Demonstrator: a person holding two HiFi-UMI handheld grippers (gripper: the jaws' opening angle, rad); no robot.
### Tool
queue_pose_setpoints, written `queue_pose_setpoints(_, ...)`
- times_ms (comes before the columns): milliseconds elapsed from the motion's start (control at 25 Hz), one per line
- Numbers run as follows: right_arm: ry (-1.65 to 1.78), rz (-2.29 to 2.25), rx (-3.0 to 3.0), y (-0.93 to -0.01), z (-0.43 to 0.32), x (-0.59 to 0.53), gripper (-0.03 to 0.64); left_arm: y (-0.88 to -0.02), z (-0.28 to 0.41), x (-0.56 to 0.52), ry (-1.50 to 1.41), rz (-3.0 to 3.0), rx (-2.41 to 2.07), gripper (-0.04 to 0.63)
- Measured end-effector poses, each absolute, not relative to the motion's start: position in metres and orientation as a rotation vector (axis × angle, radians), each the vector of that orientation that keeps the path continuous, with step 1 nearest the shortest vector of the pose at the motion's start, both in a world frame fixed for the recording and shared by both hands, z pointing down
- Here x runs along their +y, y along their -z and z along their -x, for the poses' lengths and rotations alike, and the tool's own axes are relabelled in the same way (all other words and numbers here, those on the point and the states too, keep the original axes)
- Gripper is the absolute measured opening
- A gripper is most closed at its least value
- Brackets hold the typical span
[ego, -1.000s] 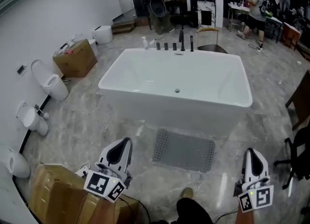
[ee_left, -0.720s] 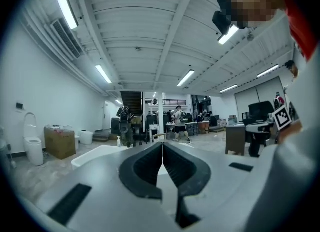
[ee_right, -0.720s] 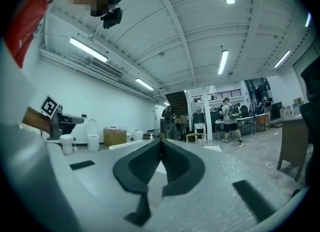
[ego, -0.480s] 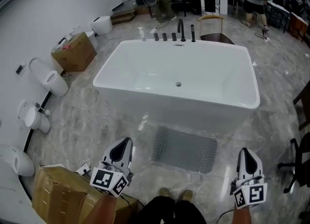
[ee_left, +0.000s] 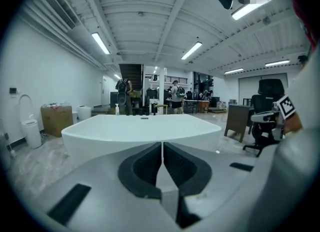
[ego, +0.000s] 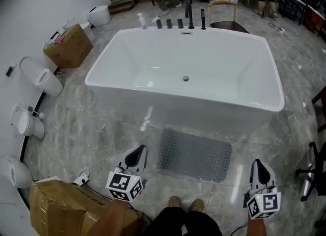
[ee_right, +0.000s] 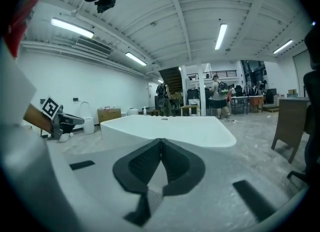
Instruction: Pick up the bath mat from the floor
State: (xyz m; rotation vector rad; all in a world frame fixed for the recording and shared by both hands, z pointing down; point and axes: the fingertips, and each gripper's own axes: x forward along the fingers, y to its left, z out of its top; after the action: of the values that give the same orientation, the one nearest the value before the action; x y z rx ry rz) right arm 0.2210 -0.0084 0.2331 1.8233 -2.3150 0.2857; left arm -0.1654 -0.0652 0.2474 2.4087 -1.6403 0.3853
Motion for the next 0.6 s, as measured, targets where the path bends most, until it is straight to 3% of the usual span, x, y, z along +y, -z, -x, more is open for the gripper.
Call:
queue_pose_setpoints(280, -0.443, -1.794, -2.224, -0.365, -0.214, -0.042, 0.050, -0.385, 0.185, -0.103, -0.531, -2.326, -1.572, 0.015)
queue_pose_setpoints(600, -0.601, -1.743, -2.123, -0.535, -0.222, -0.054, 0.115, -0.558, 0.201, -0.134, -0.640, -2.195, -1.456, 0.129)
